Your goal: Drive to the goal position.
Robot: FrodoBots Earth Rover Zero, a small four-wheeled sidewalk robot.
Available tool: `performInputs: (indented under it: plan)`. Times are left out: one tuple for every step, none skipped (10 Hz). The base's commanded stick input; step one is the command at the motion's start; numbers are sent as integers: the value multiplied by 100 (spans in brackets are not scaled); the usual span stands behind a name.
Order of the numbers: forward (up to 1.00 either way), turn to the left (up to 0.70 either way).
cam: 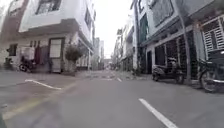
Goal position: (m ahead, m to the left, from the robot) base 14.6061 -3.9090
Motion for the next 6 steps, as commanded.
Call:
performInputs:
  plan:
    - [100,0]
    - [100,0]
    - [100,0]
    - [100,0]
    - [100,0]
    - [100,0]
